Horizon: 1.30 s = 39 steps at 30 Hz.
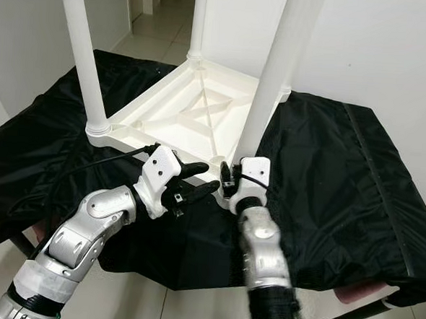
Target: Building children table
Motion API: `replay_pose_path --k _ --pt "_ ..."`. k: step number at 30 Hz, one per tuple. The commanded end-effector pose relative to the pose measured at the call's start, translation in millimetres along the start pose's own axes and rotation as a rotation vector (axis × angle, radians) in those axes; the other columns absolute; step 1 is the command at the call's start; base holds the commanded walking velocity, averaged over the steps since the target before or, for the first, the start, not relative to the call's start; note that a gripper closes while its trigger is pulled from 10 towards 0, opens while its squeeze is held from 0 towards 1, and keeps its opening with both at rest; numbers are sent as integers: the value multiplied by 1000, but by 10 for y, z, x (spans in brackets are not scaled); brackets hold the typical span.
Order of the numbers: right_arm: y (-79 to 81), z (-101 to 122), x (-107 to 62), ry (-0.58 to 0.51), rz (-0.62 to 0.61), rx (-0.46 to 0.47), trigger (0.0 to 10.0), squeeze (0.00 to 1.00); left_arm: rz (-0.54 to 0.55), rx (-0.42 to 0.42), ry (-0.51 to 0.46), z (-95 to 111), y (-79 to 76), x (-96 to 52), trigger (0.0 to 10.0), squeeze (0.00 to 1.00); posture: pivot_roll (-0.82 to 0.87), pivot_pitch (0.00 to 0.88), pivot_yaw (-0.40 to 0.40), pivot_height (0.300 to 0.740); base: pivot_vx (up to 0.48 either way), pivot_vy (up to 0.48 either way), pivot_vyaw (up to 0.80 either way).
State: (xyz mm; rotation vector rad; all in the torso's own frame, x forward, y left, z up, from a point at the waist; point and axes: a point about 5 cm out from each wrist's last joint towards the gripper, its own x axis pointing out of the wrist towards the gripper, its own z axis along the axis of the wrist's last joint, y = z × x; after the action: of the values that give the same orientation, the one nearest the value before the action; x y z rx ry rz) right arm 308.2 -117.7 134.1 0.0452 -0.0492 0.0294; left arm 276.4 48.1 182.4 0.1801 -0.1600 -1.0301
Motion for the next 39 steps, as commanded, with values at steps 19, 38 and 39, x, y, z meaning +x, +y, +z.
replay_pose_path --k 19,38,39 --pt "-115 -128 -156 67 -54 -20 10000 1000 -7 22 2 -10 7 10 10000 0 48 0 -66 740 0 0 0" --pt "-469 -255 -418 94 -236 -47 10000 0 -7 82 35 -37 198 -54 10000 0 41 0 -57 740 0 0 0" --pt "-539 -266 -441 99 -266 -47 10000 0 -8 84 36 -38 201 -54 10000 0 36 0 -51 740 0 0 0"
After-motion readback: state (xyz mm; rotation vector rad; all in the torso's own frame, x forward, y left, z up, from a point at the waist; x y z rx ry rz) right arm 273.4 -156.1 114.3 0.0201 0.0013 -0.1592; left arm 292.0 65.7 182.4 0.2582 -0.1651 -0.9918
